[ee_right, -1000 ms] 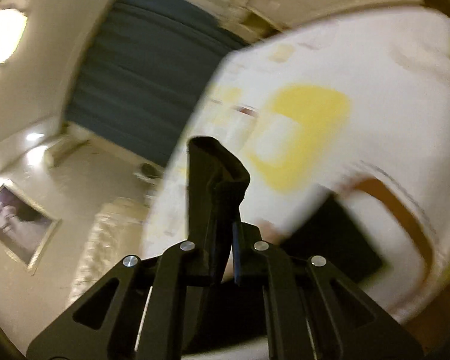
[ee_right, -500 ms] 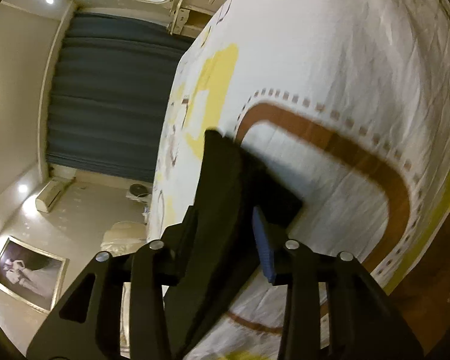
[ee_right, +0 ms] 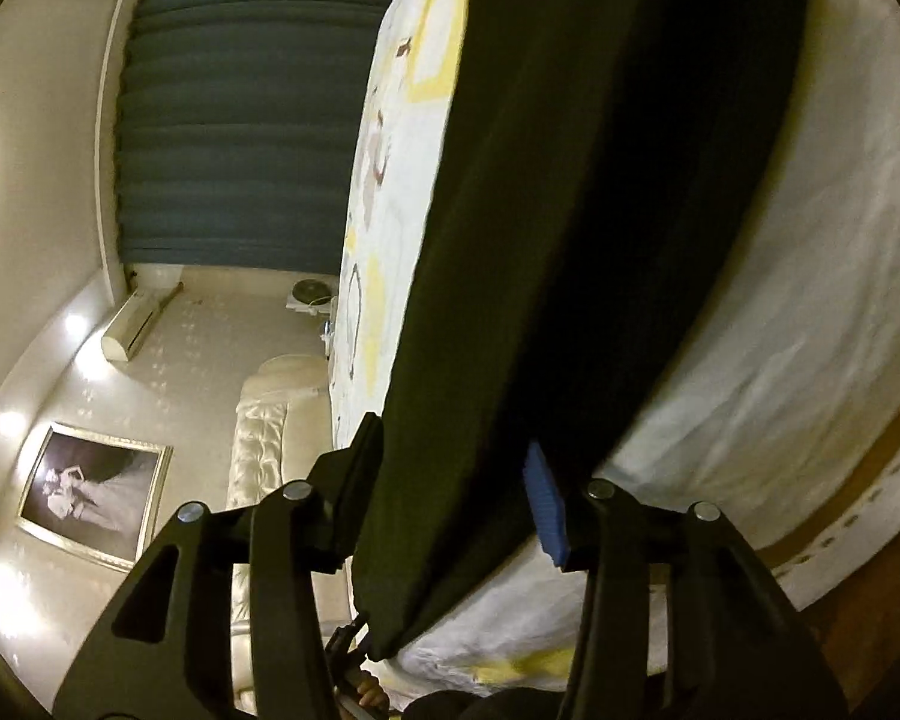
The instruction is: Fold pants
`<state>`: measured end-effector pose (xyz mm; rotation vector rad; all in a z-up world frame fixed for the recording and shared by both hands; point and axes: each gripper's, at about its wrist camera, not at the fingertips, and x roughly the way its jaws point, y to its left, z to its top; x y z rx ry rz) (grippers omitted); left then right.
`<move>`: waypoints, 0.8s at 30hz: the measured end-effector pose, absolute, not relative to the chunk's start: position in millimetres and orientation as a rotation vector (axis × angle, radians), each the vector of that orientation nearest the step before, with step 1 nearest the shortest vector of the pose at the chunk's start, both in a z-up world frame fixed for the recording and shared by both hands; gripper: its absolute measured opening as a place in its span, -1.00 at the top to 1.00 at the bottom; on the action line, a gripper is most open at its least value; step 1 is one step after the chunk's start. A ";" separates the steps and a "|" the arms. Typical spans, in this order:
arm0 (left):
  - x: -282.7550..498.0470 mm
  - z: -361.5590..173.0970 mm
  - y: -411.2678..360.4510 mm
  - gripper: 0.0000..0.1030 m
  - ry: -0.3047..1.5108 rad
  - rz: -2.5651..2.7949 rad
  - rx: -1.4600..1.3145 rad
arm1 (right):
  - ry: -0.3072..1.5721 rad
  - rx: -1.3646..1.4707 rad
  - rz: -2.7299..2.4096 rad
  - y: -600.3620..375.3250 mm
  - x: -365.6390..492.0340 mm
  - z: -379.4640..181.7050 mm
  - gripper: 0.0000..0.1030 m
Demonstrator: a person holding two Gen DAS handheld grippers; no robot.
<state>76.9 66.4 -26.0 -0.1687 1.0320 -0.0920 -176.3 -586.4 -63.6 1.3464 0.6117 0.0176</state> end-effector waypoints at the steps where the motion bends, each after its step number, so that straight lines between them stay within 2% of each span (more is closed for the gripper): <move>1: 76.9 -25.7 66.9 -0.74 1.033 -0.096 -0.169 | 0.620 1.316 0.007 -586.2 -171.3 -59.7 0.41; 3: 77.1 -25.5 68.2 -0.74 1.035 -0.105 -0.170 | 0.633 1.256 -0.009 -583.9 -173.7 -49.2 0.88; 7: 74.7 -25.2 69.2 -0.74 1.033 -0.118 -0.166 | 0.646 1.185 -0.061 -577.2 -187.8 -38.9 0.89; 11: 71.9 -26.2 69.5 -0.74 1.025 -0.128 -0.159 | 0.648 1.266 -0.109 -583.4 -192.1 -70.9 0.90; 14: 70.3 -25.6 67.8 -0.74 1.023 -0.133 -0.144 | 0.608 1.312 -0.077 -580.6 -195.4 -76.1 0.87; 17: 70.3 -25.7 69.2 -0.74 1.021 -0.142 -0.148 | 0.609 1.272 -0.054 -569.2 -191.1 -64.2 0.72; 19: 70.1 -26.1 70.2 -0.74 1.017 -0.144 -0.153 | 0.618 1.267 -0.025 -553.3 -180.7 -59.2 0.48; 24: 69.8 -26.0 69.3 -0.74 1.015 -0.138 -0.151 | 0.690 1.276 0.072 -515.4 -150.6 -61.9 0.35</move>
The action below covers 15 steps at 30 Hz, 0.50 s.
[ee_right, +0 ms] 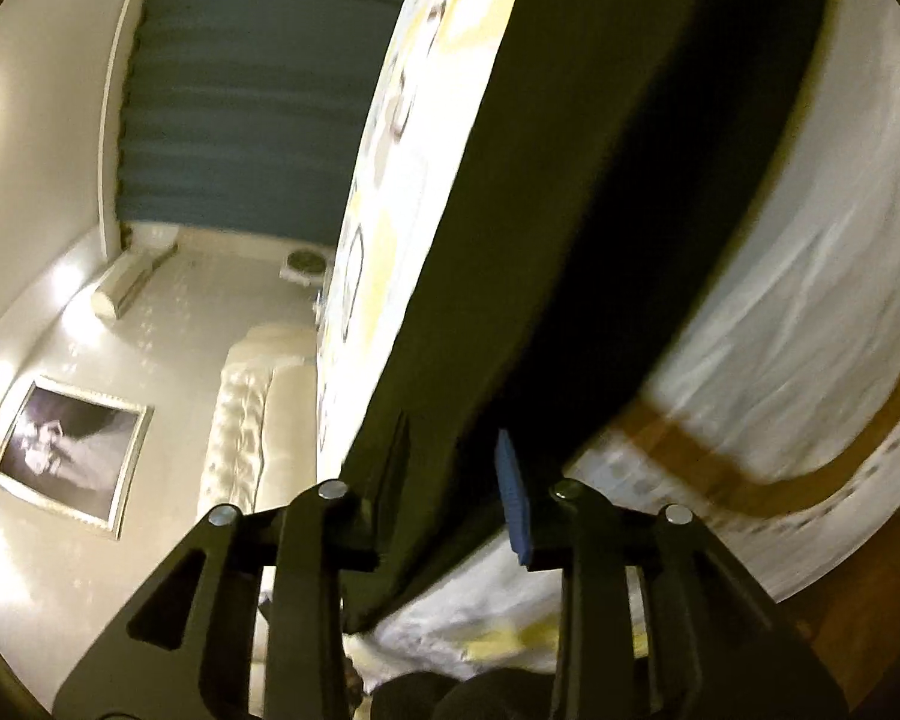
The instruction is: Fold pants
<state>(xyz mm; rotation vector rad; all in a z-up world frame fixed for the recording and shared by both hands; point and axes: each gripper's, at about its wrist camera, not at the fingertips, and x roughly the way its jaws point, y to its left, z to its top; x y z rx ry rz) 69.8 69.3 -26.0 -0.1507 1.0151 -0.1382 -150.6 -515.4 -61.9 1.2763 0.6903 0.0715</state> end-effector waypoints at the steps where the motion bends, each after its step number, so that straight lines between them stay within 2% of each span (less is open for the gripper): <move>1: 69.9 -26.1 69.4 -0.74 1.015 -0.141 -0.152 | 0.715 1.272 0.083 -505.8 -141.5 -64.5 0.33; 5: 69.2 -26.3 69.1 -0.74 1.015 -0.141 -0.156 | 0.743 1.251 0.100 -489.3 -127.2 -66.1 0.33; 6: 69.2 -26.3 69.5 -0.74 1.014 -0.141 -0.155 | 0.753 1.232 0.089 -488.0 -125.8 -65.0 0.42; 7: 69.4 -26.2 69.7 -0.74 1.014 -0.141 -0.154 | 0.778 1.197 0.062 -487.1 -124.3 -64.3 0.73; 8: 69.5 -26.3 69.7 -0.74 1.014 -0.141 -0.155 | 0.794 1.184 0.049 -490.5 -128.2 -63.0 0.88; 15: 68.1 -26.3 71.4 -0.74 1.010 -0.145 -0.151 | 0.772 1.243 0.071 -489.0 -132.4 -78.4 0.89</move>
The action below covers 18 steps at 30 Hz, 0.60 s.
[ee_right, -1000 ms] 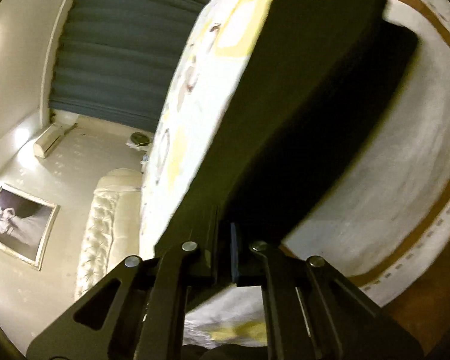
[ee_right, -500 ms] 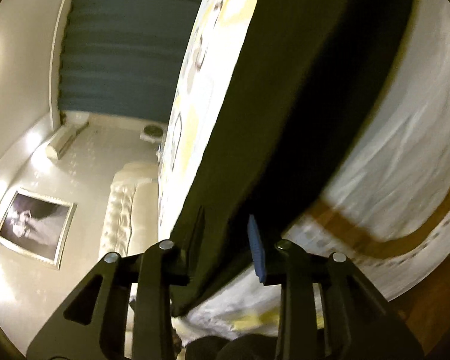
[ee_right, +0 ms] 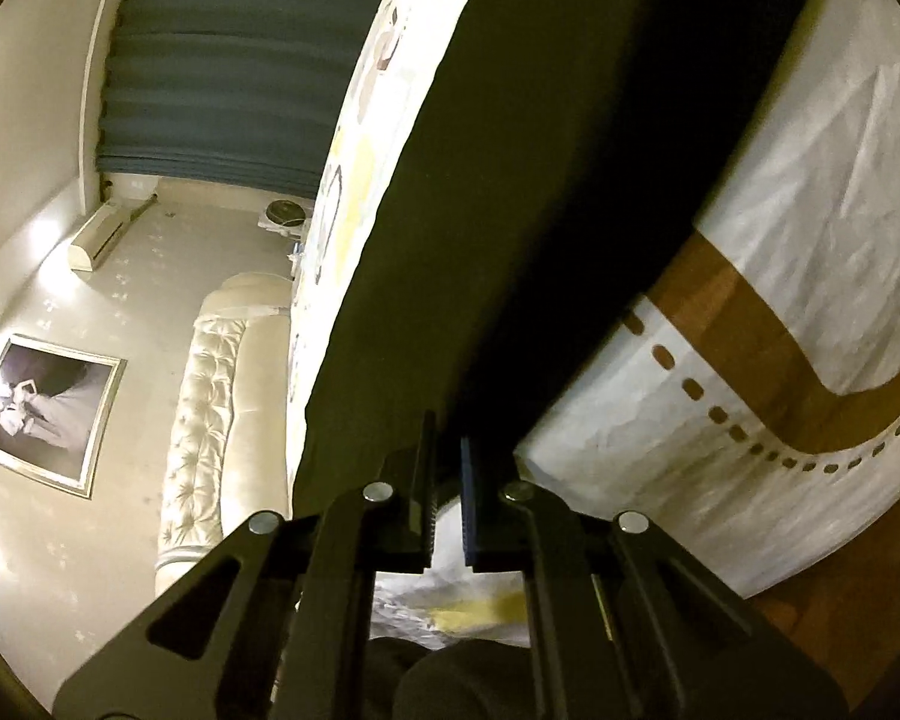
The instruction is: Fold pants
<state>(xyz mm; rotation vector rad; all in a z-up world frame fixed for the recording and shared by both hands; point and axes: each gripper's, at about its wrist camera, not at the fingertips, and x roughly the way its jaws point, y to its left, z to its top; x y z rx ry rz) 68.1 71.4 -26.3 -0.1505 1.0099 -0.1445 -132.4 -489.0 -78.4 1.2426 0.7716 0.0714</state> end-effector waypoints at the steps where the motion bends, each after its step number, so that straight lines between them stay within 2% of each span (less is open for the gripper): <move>1: 68.0 -26.6 71.0 -0.74 1.009 -0.145 -0.147 | 0.770 1.251 0.078 -490.4 -132.7 -80.3 0.89; 3: 67.7 -27.0 70.6 -0.74 1.008 -0.143 -0.143 | 0.776 1.254 0.101 -494.3 -134.9 -79.6 0.88; 5: 67.7 -27.3 70.5 -0.74 1.008 -0.143 -0.143 | 0.798 1.218 0.122 -503.4 -150.0 -73.9 0.79; 7: 67.6 -27.3 70.5 -0.74 1.009 -0.146 -0.142 | 0.809 1.152 0.137 -508.6 -156.4 -53.4 0.44; 11: 67.6 -27.2 70.6 -0.74 1.006 -0.153 -0.137 | 0.725 1.056 0.147 -554.6 -174.2 -2.9 0.21; 12: 67.6 -27.2 70.5 -0.74 1.005 -0.155 -0.133 | 0.694 1.036 0.114 -572.4 -179.5 9.5 0.06; 15: 67.1 -24.5 69.2 -0.74 0.999 -0.161 -0.122 | 0.601 1.004 0.004 -643.8 -190.9 40.0 -0.19; 18: 64.5 -16.0 67.2 -0.74 0.973 -0.171 -0.109 | 0.621 0.982 -0.093 -692.9 -185.1 41.1 -0.25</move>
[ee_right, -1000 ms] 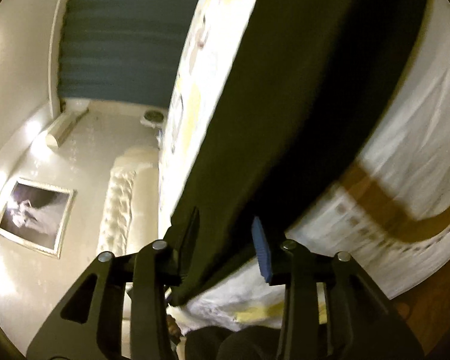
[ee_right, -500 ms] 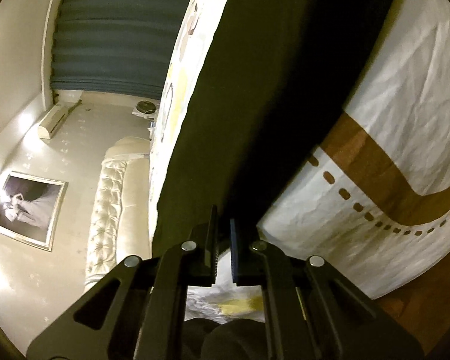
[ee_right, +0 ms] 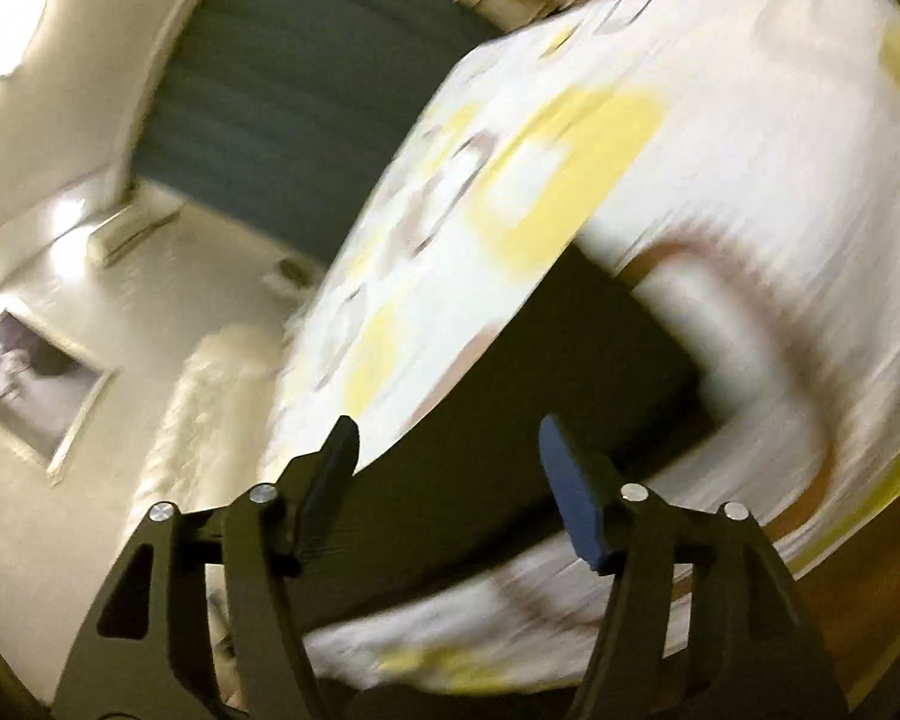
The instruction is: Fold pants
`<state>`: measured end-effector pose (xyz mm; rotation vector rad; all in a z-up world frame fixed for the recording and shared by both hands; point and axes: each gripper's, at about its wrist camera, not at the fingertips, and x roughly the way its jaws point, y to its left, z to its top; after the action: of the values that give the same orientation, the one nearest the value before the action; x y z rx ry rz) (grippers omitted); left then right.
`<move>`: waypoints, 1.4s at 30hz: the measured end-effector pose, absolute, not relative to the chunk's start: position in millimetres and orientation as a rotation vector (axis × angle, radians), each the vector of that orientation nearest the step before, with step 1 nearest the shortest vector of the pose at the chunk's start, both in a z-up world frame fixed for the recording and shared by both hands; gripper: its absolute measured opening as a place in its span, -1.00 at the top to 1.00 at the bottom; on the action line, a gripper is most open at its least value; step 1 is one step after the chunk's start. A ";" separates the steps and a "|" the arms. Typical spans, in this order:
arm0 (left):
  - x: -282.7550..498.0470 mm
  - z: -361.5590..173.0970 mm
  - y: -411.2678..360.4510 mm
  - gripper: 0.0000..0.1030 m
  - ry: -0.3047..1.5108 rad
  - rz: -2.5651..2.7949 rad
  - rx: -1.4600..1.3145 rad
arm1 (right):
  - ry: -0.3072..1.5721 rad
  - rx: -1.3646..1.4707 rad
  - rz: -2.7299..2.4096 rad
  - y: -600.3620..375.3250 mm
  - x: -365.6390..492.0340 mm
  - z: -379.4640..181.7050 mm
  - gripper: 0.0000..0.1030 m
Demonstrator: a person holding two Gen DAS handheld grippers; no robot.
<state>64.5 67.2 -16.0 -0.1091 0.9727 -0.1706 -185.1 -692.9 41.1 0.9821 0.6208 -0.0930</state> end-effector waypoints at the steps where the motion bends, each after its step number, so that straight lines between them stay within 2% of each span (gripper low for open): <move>1: 63.7 -13.6 66.6 -0.74 0.964 -0.170 -0.105 | 0.650 0.972 -0.156 -711.1 -180.1 35.8 -0.25; 6: 61.4 -4.6 65.7 -0.74 0.941 -0.173 -0.074 | 0.761 0.977 -0.189 -733.6 -149.0 1.3 -0.25; 13: 57.7 -2.6 61.6 -0.74 0.937 -0.174 -0.004 | 0.937 0.905 -0.072 -705.0 -102.7 -24.2 -0.25; 14: 57.2 -2.0 61.2 -0.74 0.935 -0.175 0.001 | 0.961 0.902 -0.041 -701.6 -98.0 -23.8 -0.19; 15: 56.1 -2.1 61.5 -0.74 0.935 -0.176 0.002 | 0.995 0.884 -0.026 -696.4 -92.5 -23.6 0.21; 16: 55.5 -1.8 61.6 -0.74 0.937 -0.177 0.002 | 1.046 0.843 -0.029 -687.6 -84.9 -25.0 0.44; 20: 54.3 -0.6 62.2 -0.74 0.941 -0.171 -0.003 | 1.070 0.782 -0.103 -677.2 -77.8 -17.7 0.62; 30: 44.6 10.9 79.7 -0.74 0.937 -0.140 -0.025 | 0.949 0.770 -0.187 -662.0 -93.6 32.0 0.67; 42: 46.2 23.1 98.6 -0.74 0.921 -0.128 -0.092 | 0.831 0.639 -0.029 -556.2 -60.6 131.7 0.67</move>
<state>46.2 98.6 23.1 -0.0925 0.9206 -0.1285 -60.6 -556.2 131.7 0.6394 0.8314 -0.0294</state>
